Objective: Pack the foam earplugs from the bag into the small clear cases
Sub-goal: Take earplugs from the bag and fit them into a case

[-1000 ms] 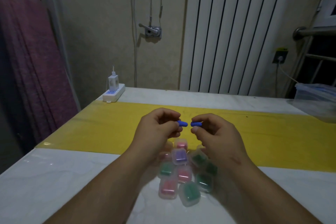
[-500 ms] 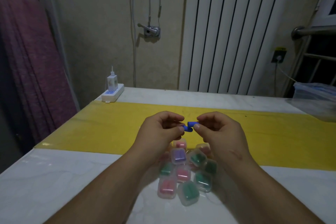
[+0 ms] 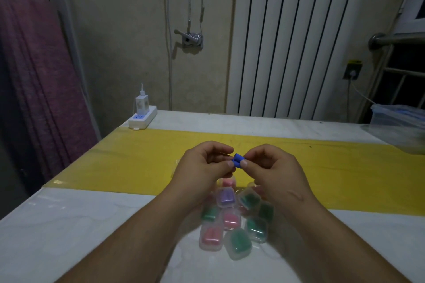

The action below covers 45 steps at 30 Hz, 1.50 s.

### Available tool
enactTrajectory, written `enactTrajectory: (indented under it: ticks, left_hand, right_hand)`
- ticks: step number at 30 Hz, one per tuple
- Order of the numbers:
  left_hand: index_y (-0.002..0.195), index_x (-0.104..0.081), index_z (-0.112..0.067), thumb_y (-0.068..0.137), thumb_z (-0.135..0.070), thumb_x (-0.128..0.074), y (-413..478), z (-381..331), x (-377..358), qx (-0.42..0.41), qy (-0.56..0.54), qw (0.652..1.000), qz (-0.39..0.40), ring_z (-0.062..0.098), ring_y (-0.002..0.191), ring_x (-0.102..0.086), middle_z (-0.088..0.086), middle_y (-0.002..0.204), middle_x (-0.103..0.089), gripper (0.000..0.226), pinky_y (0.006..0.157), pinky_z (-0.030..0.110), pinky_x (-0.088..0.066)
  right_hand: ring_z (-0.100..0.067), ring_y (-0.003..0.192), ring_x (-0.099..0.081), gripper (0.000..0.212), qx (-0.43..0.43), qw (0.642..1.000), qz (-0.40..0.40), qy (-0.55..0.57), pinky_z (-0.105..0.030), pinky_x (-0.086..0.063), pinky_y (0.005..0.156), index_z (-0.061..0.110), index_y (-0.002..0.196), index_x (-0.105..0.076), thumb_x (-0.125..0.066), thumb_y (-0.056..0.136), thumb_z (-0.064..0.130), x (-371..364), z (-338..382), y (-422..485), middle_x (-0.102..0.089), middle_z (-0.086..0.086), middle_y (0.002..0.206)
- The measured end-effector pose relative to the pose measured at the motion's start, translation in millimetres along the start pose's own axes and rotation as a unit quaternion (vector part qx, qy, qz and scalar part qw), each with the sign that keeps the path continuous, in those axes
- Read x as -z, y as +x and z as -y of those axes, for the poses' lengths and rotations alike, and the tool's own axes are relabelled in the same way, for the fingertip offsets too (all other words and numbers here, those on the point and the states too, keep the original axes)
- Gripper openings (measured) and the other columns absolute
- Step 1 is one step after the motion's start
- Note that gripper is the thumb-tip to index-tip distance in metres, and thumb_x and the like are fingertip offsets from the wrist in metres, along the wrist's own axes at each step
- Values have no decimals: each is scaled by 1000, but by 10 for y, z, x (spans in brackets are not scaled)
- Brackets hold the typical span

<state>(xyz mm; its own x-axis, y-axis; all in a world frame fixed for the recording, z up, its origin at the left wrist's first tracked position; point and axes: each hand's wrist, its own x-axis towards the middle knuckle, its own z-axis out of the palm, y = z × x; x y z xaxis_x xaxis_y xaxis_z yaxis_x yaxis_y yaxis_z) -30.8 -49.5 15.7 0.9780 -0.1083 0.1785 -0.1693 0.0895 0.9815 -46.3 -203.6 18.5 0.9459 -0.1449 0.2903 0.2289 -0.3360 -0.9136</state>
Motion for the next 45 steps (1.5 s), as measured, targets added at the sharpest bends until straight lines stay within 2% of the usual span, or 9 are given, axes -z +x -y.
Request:
enactTrajectory:
  ticks: [2, 7, 13, 22, 26, 30, 36, 40, 45]
  left_hand:
    - [95, -69, -13, 86, 4, -67, 17, 13, 3, -7, 22, 1000, -3, 15, 69, -67, 3, 80, -71, 20, 56, 21, -53]
    - [89, -68, -31, 88, -15, -68, 70, 53, 5, -92, 232, 968, -33, 4, 75, -61, -15, 82, -67, 16, 66, 19, -47]
    - [107, -67, -30, 94, -25, -59, 17, -99, -69, -137, 400, 906, -13, 2, 90, -57, -17, 101, -61, 17, 82, 26, -50]
    - [120, -64, -29, 90, -32, -61, 289, -114, -468, -78, 536, 836, 86, 12, 108, -58, -9, 120, -64, 30, 91, 30, -49]
    - [115, -65, -29, 86, -44, -63, 402, -7, -680, -44, 567, 817, 98, 8, 89, -61, -5, 104, -71, 32, 79, 29, -51]
    - [117, -62, -25, 82, -55, -65, 444, 77, -855, -25, 622, 773, 119, 20, 100, -61, -2, 104, -68, 46, 83, 33, -51]
    - [110, -58, -22, 78, -26, -70, 444, 103, -797, -25, 556, 825, 99, 19, 87, -59, -2, 103, -63, 34, 70, 30, -50]
    - [120, -54, -31, 80, -26, -71, 390, 18, -554, -45, 452, 889, 64, 15, 83, -63, -7, 107, -64, 44, 68, 31, -55]
    - [115, -61, -45, 90, -42, -64, 184, -69, -200, -59, 301, 950, 61, 13, 81, -67, -9, 97, -67, 25, 79, 36, -58]
  right_hand:
    - [-5, 54, -57, 15, -14, 1000, -1, -4, -43, -57, 64, 24, 75, -67, -77, 81, 15, 9, 18, 0, -71, 5, 67]
    - [-18, 62, -70, 11, -24, 999, -35, 27, -37, -60, 62, 9, 81, -65, -69, 85, 1, 167, 39, 60, -71, -8, 75]
    - [-24, 65, -70, 19, -36, 996, -75, -13, -37, -61, 69, 12, 75, -68, -68, 84, -4, 401, -58, 200, -71, -7, 70]
    - [-23, 68, -71, 22, -66, 988, -115, -74, -47, -60, 76, 22, 69, -68, -71, 81, 4, 546, -169, 297, -72, -1, 66]
    - [-19, 71, -70, 26, -72, 984, -129, -95, -44, -60, 77, 27, 67, -65, -70, 83, 7, 568, -166, 298, -71, 1, 71]
    - [-20, 75, -70, 27, -75, 982, -140, -98, -43, -60, 77, 27, 66, -63, -69, 83, 7, 571, -174, 317, -71, 2, 77]
    - [-21, 77, -69, 21, -83, 980, -137, -121, -43, -59, 75, 26, 69, -63, -65, 84, 10, 533, -196, 305, -71, 4, 79]
    - [-21, 73, -70, 17, -76, 987, -117, -84, -47, -60, 73, 23, 75, -61, -63, 85, 9, 468, -189, 268, -71, 2, 77]
    - [-26, 70, -70, 21, -61, 997, -41, 7, -41, -62, 72, 16, 77, -69, -61, 86, -1, 342, -78, 174, -71, -4, 71]
